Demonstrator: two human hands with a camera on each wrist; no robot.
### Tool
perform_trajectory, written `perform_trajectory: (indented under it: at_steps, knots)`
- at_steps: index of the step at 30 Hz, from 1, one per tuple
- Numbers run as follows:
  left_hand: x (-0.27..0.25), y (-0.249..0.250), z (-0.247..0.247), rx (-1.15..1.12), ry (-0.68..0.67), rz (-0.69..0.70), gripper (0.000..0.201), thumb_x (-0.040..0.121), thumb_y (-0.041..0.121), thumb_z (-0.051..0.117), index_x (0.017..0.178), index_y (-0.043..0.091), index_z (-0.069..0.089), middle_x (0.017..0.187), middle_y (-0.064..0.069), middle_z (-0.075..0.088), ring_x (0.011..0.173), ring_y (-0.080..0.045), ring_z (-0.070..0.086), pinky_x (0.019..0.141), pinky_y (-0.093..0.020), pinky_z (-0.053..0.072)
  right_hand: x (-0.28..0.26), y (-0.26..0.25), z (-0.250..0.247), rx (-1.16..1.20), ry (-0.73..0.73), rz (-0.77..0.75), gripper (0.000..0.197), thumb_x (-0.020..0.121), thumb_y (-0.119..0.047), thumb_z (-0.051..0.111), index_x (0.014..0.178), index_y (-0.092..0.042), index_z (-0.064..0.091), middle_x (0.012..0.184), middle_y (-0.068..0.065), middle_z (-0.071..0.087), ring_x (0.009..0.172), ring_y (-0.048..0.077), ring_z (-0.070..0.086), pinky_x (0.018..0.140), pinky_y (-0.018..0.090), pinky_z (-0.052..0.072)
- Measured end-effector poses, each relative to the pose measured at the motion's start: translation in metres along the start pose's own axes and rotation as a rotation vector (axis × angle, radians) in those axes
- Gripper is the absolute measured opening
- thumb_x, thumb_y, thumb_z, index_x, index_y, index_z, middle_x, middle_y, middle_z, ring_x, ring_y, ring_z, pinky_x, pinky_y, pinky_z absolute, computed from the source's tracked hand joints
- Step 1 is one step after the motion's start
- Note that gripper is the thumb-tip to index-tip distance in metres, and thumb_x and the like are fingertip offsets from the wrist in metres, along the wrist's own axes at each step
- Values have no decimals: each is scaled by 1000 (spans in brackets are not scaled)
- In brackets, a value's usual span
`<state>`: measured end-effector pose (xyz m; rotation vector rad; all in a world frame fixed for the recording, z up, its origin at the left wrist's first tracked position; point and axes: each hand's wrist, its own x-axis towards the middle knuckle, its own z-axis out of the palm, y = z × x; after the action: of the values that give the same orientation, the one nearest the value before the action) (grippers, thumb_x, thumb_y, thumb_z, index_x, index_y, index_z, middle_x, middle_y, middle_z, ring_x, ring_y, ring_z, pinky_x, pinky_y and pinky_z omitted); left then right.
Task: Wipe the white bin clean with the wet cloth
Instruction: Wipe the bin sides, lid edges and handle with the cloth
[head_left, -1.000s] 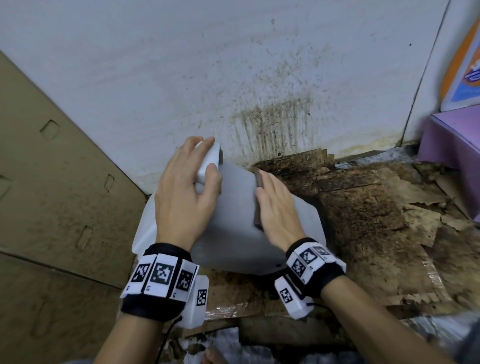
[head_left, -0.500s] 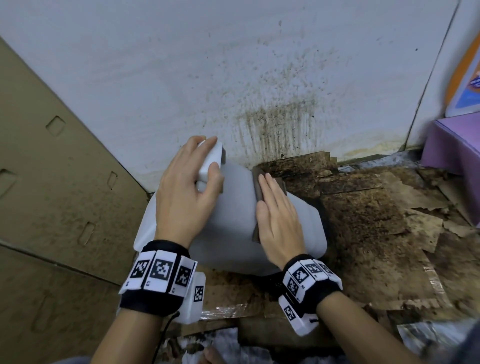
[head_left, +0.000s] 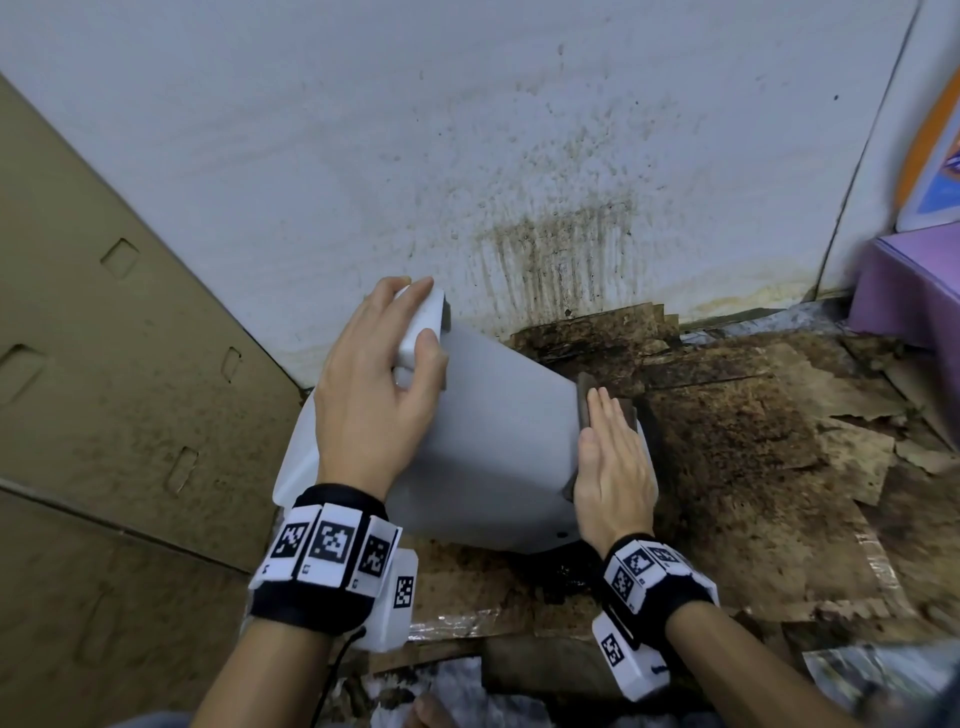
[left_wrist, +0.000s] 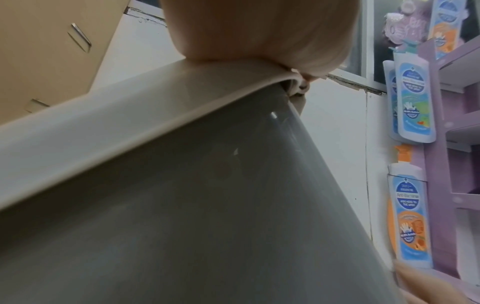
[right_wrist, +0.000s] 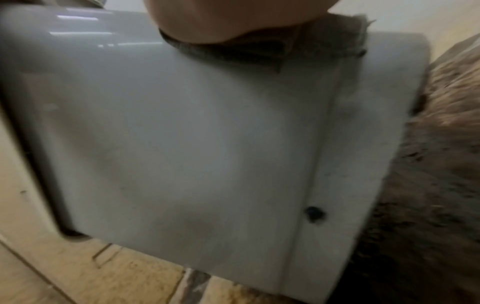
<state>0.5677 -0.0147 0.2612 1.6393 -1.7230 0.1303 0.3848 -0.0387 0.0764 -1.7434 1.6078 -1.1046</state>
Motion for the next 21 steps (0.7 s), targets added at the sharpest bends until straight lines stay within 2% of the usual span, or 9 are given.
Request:
perform_trajectory:
  at_steps: [3,9,13,16,21]
  knots:
    - [-1,3,1,9,0,-9,49,97,37,36,139,27,58,140,18,52,120,-2,54,83,-18,36,-1,-17,4,28,13,25,75,97,-52,4,158,-14,28,165,0,26,154,11,18,126,33,11]
    - [0,4,4,11,0,-24,48,97,36,37,139,30,58,142,18,53,119,-8,57,87,-28,44,1,-77,6,59,-3,-78,74,97,-50,0,160,-17,22,167,-3,20,155,9,12,125,25,4]
    - [0,1,3,14,-5,-18,45,100,34,38,140,29,58,143,16,53,118,-11,59,87,-25,42,5,-112,2,172,-109,-235,68,99,-46,4,161,-23,16,168,-11,12,155,3,2,125,26,1]
    - [-1,-1,1,13,-11,-21,45,101,34,38,141,29,57,144,16,53,118,-12,59,86,-25,42,8,-117,1,218,-167,-304,64,99,-39,12,161,-24,15,168,-12,9,155,3,0,126,31,3]
    - [0,0,2,5,-16,-16,45,101,35,40,141,28,58,144,15,54,115,-15,60,86,-25,42,17,-105,-1,192,-232,-331,63,99,-33,20,161,-25,15,169,-12,10,155,5,2,127,38,9]
